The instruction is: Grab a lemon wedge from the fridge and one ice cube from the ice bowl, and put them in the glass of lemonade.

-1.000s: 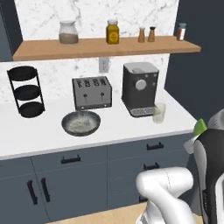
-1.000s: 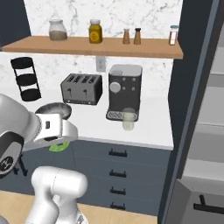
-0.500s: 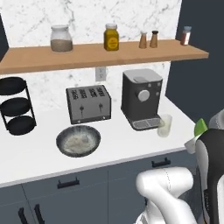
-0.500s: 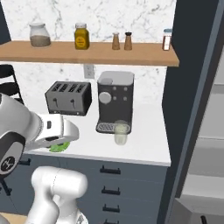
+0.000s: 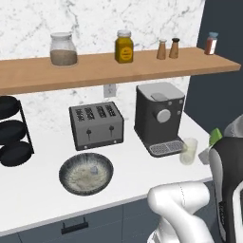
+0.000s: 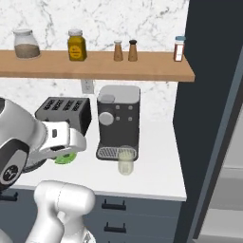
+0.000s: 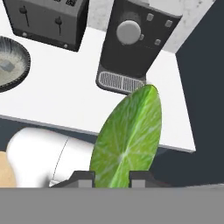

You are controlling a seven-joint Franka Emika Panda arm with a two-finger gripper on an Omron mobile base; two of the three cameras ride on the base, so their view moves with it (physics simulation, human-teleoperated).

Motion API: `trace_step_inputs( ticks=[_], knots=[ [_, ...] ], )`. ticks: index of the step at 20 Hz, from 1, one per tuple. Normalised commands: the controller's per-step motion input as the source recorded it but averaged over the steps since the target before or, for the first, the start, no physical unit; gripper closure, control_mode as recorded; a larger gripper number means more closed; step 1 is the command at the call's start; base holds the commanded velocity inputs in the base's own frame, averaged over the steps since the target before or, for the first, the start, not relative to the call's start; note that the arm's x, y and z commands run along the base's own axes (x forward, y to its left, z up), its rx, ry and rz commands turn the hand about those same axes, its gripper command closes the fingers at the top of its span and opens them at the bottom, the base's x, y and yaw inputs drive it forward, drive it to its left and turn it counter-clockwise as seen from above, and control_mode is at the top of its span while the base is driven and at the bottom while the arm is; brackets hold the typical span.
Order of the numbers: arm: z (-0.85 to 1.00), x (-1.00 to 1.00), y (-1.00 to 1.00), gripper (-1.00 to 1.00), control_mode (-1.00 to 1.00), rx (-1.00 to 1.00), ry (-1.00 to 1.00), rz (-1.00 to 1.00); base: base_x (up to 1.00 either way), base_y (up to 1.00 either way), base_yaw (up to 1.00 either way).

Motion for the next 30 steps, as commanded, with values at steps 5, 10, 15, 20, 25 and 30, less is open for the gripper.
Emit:
trace_step_inputs(
  ticks=[5,10,15,20,25,30],
  knots=[
    [-0.02,0.66,-0.2,1.0,-1.0,0.0,0.37,-0.03,0.0,0.0,0.0],
    [-0.12,0.59,-0.37,1.0,-1.0,0.01,0.25,0.0,0.0,0.0,0.0],
    [-0.45,0.93,-0.38,1.0,-1.0,0.06,0.0,0.0,0.0,0.0,0.0],
    [-0.48,0.68,-0.1,1.0,-1.0,0.1,0.0,0.02,0.0,0.0,0.0],
    [-0.62,0.13,0.0,1.0,-1.0,0.03,0.04,0.0,0.0,0.0,0.0],
    [-0.34,0.01,-0.05,1.0,-1.0,0.0,0.0,0.0,0.0,0.0,0.0]
  ],
)
